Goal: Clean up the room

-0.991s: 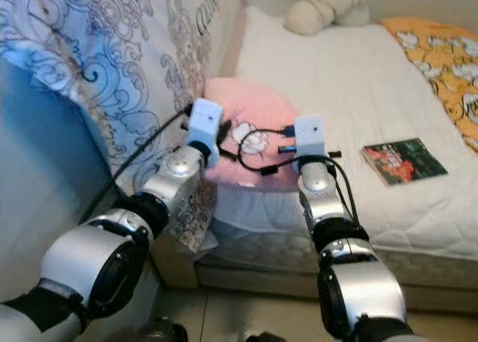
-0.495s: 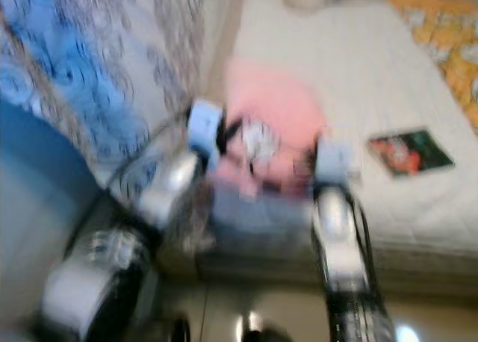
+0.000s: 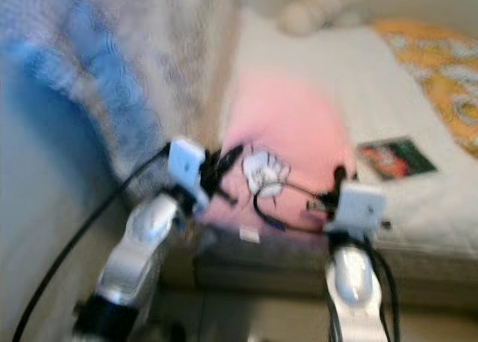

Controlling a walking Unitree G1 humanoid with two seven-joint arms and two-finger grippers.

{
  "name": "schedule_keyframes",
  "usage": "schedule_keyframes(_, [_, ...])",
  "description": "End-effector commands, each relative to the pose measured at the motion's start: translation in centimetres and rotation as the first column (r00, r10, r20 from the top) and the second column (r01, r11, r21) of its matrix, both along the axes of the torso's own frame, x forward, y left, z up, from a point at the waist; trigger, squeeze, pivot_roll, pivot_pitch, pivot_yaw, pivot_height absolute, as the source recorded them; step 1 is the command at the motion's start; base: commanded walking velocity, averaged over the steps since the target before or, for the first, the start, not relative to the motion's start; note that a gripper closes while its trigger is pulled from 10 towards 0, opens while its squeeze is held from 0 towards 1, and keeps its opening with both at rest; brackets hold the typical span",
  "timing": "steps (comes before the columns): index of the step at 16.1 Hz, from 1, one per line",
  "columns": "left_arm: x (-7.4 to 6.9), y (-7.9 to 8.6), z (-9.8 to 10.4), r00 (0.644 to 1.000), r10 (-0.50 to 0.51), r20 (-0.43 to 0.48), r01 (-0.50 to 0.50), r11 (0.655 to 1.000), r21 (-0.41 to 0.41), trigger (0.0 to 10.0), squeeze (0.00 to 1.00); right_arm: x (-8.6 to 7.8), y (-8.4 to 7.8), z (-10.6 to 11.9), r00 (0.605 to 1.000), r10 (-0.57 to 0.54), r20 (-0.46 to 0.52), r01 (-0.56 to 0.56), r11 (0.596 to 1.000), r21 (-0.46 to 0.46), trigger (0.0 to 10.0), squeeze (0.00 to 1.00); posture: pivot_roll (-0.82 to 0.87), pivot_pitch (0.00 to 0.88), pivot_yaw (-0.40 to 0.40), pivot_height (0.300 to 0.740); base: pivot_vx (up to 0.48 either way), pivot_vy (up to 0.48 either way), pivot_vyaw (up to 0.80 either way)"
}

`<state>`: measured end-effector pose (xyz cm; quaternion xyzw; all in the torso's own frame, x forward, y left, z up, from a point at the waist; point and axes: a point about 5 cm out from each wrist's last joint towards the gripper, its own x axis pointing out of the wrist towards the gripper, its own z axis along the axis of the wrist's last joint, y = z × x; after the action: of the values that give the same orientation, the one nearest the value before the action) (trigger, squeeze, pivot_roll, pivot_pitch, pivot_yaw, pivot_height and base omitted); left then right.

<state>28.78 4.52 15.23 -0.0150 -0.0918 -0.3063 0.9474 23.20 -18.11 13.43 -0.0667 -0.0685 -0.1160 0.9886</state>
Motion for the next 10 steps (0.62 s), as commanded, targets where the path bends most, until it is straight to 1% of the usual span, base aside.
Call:
schedule_keyframes(1, [1.3,2.7,0.4,0.988,0.155,-0.013,-0.155,0.987,-0.032,10.0,0.0,-0.5,-3.5,-0.7,0.983,-0.176,-0.049,0.174,0.984,-0.033,10.0,0.0,0.03,0.0,-0.02,0.728,0.277,-0.386,0.0])
schedule_keyframes(2, [1.5,2.6,0.3,0.989,0.148,-0.018,-0.149,0.989,-0.023,10.0,0.0,-0.2,-3.4,-0.7,0.985,-0.164,-0.049,0.163,0.986,-0.035,10.0,0.0,0.03,0.0,-0.022,0.728,0.296,-0.375,0.0])
schedule_keyframes(3, [1.8,2.6,0.1,0.99,0.141,-0.025,-0.141,0.99,0.003,10.0,0.0,0.2,-3.1,-0.6,0.988,-0.147,-0.053,0.145,0.989,-0.035,10.0,0.0,0.03,0.0,-0.023,0.728,0.3,-0.371,0.0])
schedule_keyframes(6, [2.7,2.9,-0.9,0.983,0.173,-0.054,-0.171,0.984,0.047,10.0,0.0,0.6,-2.8,-0.8,0.99,-0.125,-0.063,0.124,0.992,-0.03,10.0,0.0,0.02,0.0,-0.008,0.728,0.325,-0.348,0.0])
schedule_keyframes(7, [2.8,3.0,-1.2,0.983,0.174,-0.059,-0.17,0.983,0.068,10.0,0.0,0.6,-2.7,-0.7,0.99,-0.129,-0.058,0.127,0.991,-0.034,10.0,0.0,0.01,0.0,0.0,0.728,0.0,0.0,0.0])
schedule_keyframes(8, [2.8,3.1,-1.2,0.984,0.17,-0.055,-0.166,0.984,0.069,10.0,0.0,0.5,-2.6,-0.8,0.99,-0.129,-0.058,0.127,0.991,-0.037,10.0,0.0,0.01,0.0,0.003,0.728,0.0,0.0,0.0])
schedule_keyframes(9, [2.9,3.1,-0.9,0.986,0.159,-0.046,-0.157,0.986,0.051,10.0,0.0,0.4,-2.4,-1.0,0.99,-0.126,-0.065,0.124,0.992,-0.036,10.0,0.0,0.01,0.0,0.006,0.728,0.0,0.0,0.0])
schedule_keyframes(10, [3.0,3.1,-0.8,0.987,0.155,-0.044,-0.153,0.987,0.038,10.0,0.0,0.4,-2.3,-1.2,0.99,-0.121,-0.073,0.119,0.992,-0.037,10.0,0.0,0.01,0.0,0.006,0.728,0.48,0.0,0.0])
